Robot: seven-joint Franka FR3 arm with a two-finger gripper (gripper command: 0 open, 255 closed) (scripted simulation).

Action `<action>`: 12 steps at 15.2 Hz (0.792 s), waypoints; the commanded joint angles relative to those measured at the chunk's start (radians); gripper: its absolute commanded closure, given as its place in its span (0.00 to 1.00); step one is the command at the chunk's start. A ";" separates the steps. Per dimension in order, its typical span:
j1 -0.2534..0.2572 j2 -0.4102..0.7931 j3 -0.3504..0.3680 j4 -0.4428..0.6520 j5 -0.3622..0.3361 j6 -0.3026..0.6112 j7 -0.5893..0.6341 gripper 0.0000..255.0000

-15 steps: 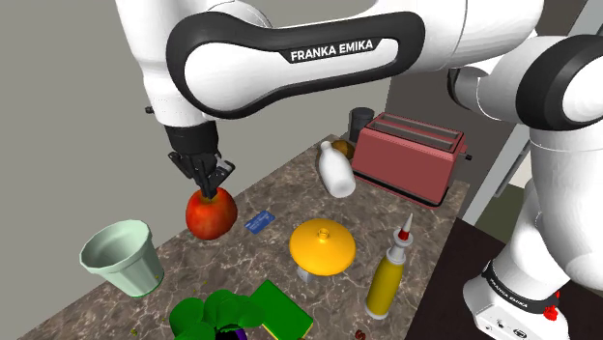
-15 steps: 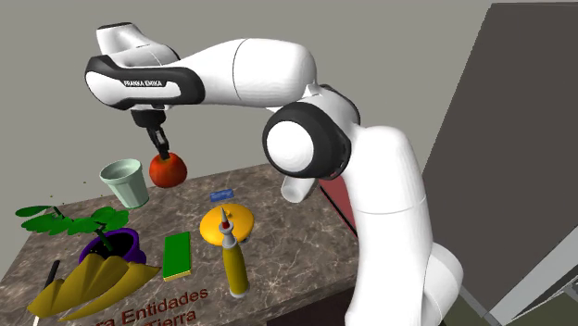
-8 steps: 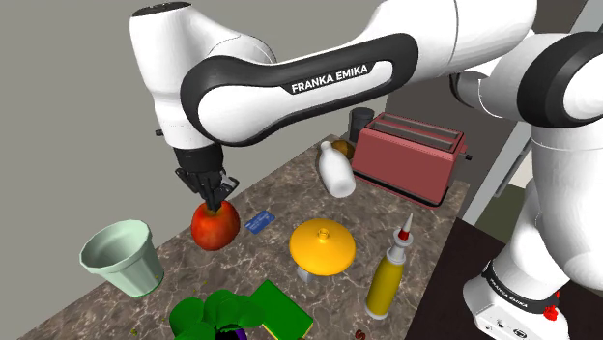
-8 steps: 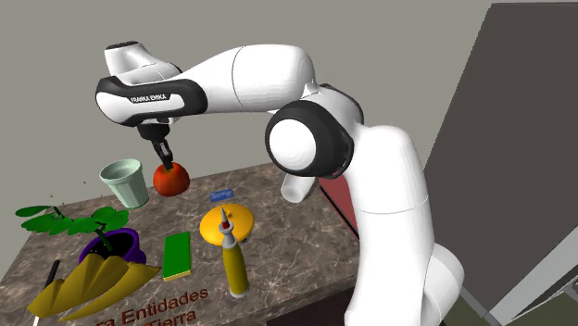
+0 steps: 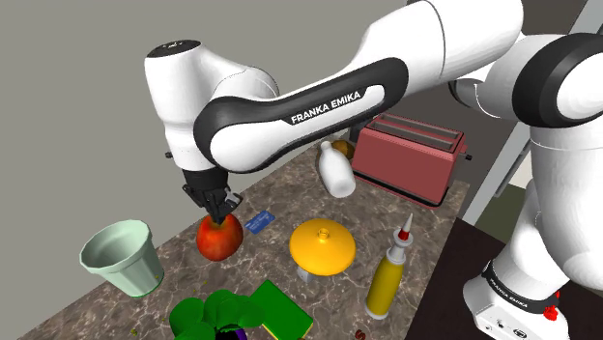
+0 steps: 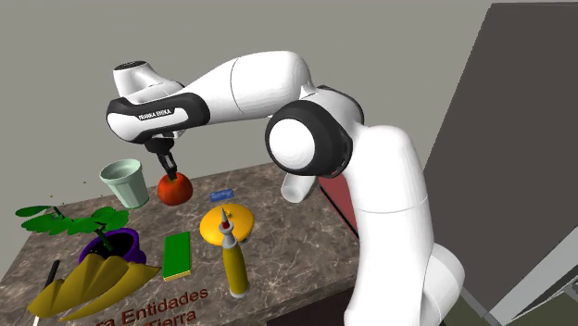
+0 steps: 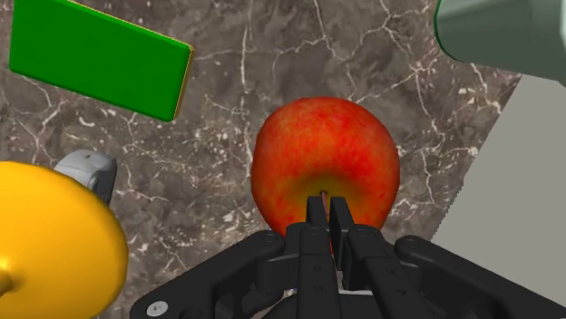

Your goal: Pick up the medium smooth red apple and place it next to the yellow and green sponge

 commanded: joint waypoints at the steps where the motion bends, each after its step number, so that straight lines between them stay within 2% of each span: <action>1: -0.001 0.005 -0.002 -0.020 -0.004 0.024 0.004 1.00; 7: -0.002 0.023 -0.008 -0.075 -0.016 0.095 0.016 1.00; 12: -0.002 0.024 -0.008 -0.077 -0.017 0.098 0.017 1.00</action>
